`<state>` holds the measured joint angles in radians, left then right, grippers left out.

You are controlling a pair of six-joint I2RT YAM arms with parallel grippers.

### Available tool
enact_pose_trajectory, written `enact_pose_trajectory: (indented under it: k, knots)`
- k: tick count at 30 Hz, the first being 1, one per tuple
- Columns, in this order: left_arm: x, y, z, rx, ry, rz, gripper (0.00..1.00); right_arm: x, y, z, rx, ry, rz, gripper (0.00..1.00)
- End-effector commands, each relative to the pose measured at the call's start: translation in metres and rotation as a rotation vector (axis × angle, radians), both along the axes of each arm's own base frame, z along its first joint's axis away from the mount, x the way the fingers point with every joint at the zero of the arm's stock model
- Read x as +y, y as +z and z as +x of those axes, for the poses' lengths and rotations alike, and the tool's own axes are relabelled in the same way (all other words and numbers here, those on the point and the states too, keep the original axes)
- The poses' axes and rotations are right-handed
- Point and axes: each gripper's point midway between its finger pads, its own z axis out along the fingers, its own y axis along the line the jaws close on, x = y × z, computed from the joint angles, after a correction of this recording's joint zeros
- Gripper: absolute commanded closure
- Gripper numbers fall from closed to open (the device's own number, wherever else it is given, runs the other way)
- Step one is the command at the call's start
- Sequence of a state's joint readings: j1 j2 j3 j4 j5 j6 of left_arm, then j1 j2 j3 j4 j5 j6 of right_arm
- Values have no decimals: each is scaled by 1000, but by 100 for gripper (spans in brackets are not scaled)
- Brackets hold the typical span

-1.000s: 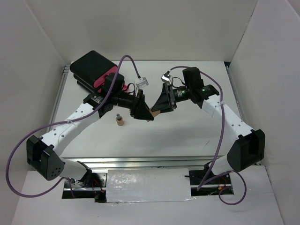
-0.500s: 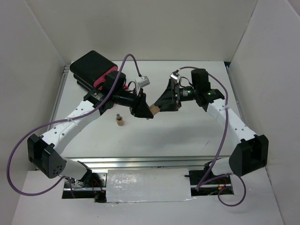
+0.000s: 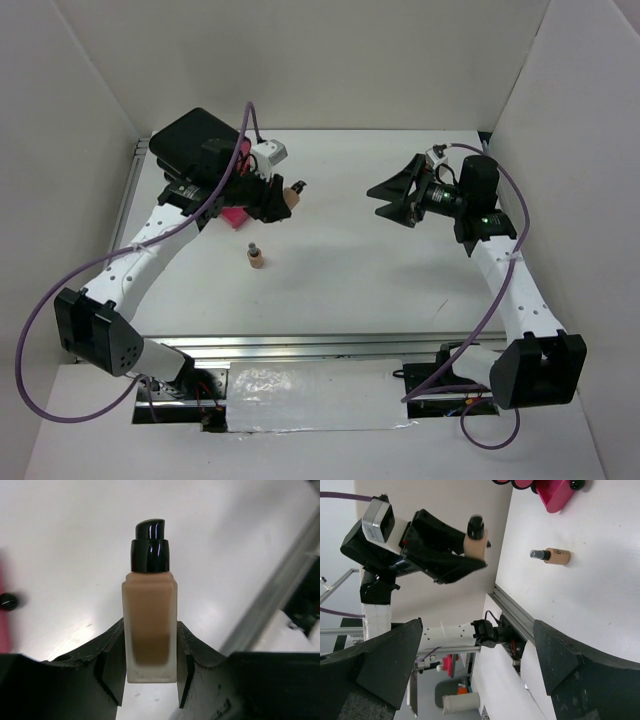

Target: Organize the makeup

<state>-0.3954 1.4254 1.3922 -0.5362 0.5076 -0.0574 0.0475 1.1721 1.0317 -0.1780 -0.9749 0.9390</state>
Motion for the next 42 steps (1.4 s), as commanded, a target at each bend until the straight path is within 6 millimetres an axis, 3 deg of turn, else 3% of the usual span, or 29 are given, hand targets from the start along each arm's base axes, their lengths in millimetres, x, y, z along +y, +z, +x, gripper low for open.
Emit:
enact_pose_trajectory:
  k: [1, 2, 6, 13, 22, 30, 32, 42]
  knots:
    - [29, 0, 51, -154, 218, 133, 100, -4, 5, -1, -47, -33, -22, 0]
    - [45, 0, 70, -206, 328, 184, 100, -4, 2, -2, -38, -37, -30, 0]
    - [79, -6, 100, -309, 489, 306, 100, -6, 0, -5, -48, -47, -57, 0]
    - [119, -39, 134, -294, 547, 524, 100, -5, -2, -14, -63, -43, -56, 0]
    - [141, -85, 167, -238, 601, 751, 100, 13, 10, -26, -92, 30, -41, 0]
    - [140, -114, 182, -178, 629, 779, 99, 25, 16, -35, -102, 81, -40, 0]
    - [141, -121, 186, -162, 632, 774, 92, 28, 16, -37, -102, 96, -40, 0]
    - [140, -150, 183, -71, 602, 730, 77, 31, 15, -37, -99, 105, -45, 0]
